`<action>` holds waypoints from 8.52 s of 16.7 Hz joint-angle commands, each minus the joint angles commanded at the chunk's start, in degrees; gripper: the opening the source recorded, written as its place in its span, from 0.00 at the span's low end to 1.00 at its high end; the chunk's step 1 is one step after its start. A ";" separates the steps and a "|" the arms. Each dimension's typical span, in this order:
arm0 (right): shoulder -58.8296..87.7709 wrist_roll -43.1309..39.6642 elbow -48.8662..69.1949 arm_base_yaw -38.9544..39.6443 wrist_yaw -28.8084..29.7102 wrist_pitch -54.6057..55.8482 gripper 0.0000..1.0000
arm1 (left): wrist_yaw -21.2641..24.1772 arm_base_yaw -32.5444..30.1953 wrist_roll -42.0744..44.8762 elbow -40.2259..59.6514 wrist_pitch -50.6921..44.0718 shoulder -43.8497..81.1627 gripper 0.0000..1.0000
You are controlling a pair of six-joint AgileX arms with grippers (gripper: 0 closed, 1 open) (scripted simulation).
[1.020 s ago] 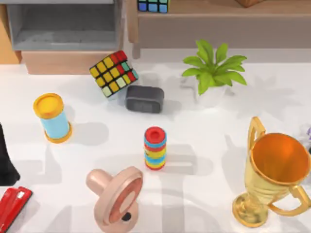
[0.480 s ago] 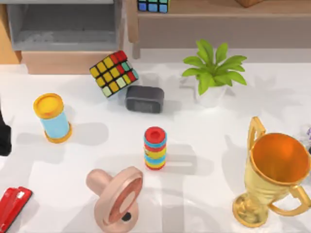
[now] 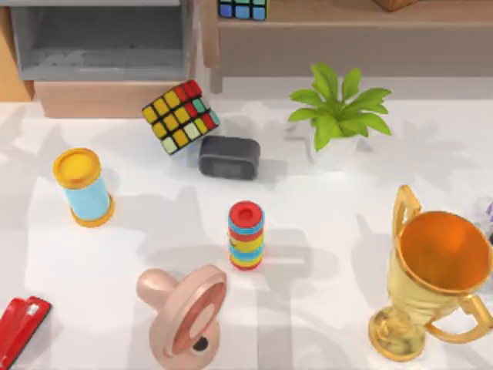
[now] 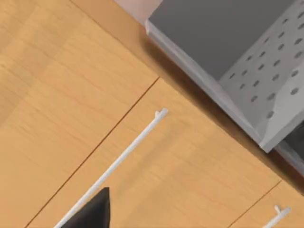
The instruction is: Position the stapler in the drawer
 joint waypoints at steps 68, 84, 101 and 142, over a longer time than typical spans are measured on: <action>0.00 0.00 0.00 0.00 0.00 0.00 1.00 | 12.65 14.06 40.19 20.02 34.88 55.33 0.00; 0.00 0.00 0.00 0.00 0.00 0.00 1.00 | 18.31 19.99 40.58 5.36 43.07 49.01 0.00; 0.00 0.00 0.00 0.00 0.00 0.00 1.00 | 25.01 26.57 40.95 -5.93 49.49 44.66 0.45; 0.00 0.00 0.00 0.00 0.00 0.00 1.00 | 9.28 21.56 10.53 -4.25 -6.98 24.18 1.00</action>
